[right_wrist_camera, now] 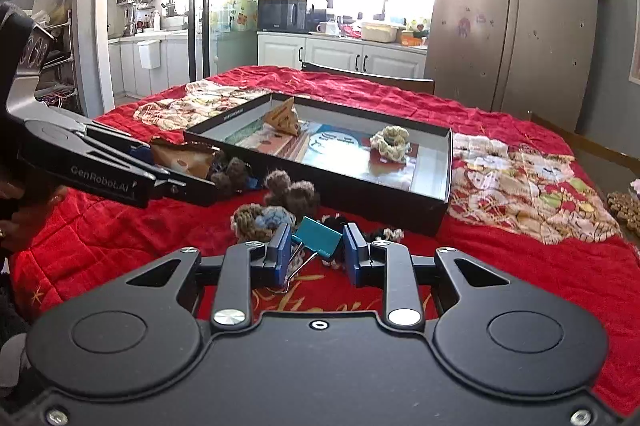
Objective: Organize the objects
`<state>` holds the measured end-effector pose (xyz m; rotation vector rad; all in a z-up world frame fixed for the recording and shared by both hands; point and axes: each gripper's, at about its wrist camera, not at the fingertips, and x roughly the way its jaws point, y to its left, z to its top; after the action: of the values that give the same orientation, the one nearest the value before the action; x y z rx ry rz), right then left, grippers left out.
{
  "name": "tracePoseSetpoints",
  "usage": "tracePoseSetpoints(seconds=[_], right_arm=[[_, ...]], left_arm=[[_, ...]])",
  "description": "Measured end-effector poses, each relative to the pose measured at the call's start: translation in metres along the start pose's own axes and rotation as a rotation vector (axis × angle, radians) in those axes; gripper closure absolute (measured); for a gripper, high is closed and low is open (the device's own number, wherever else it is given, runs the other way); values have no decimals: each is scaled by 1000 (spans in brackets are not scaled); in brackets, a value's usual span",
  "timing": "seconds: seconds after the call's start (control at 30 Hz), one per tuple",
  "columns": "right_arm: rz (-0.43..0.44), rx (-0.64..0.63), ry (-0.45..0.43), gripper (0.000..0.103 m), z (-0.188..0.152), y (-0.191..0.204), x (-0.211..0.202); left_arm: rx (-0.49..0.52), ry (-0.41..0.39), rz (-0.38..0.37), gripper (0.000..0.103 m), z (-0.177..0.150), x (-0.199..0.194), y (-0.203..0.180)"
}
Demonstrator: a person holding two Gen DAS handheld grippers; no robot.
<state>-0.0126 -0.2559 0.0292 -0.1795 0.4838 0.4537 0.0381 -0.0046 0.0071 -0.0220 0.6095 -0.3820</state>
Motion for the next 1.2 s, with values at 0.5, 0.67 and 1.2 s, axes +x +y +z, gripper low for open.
tracePoseSetpoints(seconds=[0.5, 0.67, 1.2], right_arm=[[-9, -10, -43, 76, 13, -2, 0], [-10, -11, -50, 76, 17, -4, 1], [-17, -43, -65, 76, 40, -8, 31]], left_arm=[[-2, -20, 5, 49, 6, -3, 3], [0, -25, 8, 49, 9, -2, 3], [2, -50, 29, 49, 30, 12, 9]])
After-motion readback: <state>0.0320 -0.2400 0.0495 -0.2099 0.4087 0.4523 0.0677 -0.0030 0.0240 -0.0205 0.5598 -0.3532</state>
